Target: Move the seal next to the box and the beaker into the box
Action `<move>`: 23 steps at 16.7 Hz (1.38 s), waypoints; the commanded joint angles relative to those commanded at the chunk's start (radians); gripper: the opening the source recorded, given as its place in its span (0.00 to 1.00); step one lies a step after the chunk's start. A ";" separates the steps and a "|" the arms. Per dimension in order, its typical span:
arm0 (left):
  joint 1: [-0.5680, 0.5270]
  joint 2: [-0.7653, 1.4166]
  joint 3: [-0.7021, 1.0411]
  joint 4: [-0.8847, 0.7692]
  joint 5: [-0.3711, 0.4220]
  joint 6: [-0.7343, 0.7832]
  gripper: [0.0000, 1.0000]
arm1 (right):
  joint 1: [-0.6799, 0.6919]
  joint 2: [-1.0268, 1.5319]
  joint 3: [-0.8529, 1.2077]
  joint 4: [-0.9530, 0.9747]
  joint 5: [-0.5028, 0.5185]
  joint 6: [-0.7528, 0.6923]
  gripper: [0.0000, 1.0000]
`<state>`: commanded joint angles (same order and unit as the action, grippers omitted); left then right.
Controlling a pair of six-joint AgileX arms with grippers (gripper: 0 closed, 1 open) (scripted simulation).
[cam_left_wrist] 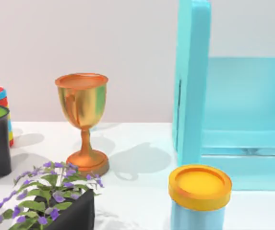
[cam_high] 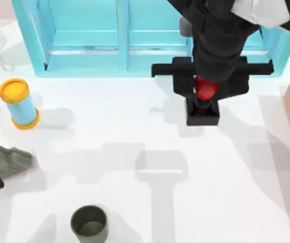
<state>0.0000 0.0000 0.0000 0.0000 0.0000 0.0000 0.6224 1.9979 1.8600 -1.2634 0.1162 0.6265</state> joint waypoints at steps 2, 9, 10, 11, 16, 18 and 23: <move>0.000 0.000 0.000 0.000 0.000 0.000 1.00 | -0.042 -0.109 -0.136 0.022 -0.011 -0.043 0.00; 0.000 0.000 0.000 0.000 0.000 0.000 1.00 | -0.177 -0.475 -0.564 0.093 -0.049 -0.181 0.00; 0.000 0.000 0.000 0.000 0.000 0.000 1.00 | -0.188 -0.500 -0.589 0.099 -0.052 -0.191 0.00; 0.000 0.000 0.000 0.000 0.000 0.000 1.00 | -0.194 -0.516 -0.605 0.103 -0.054 -0.197 0.00; 0.000 0.000 0.000 0.000 0.000 0.000 1.00 | -0.191 -0.515 -0.610 0.104 -0.053 -0.197 0.00; 0.000 0.000 0.000 0.000 0.000 0.000 1.00 | -0.193 -0.509 -0.635 0.138 -0.052 -0.199 0.00; 0.000 0.000 0.000 0.000 0.000 0.000 1.00 | -0.198 -0.487 -0.719 0.246 -0.054 -0.202 0.00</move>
<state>0.0000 0.0000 0.0000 0.0000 0.0000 0.0000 0.4243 1.5109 1.1406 -1.0173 0.0624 0.4244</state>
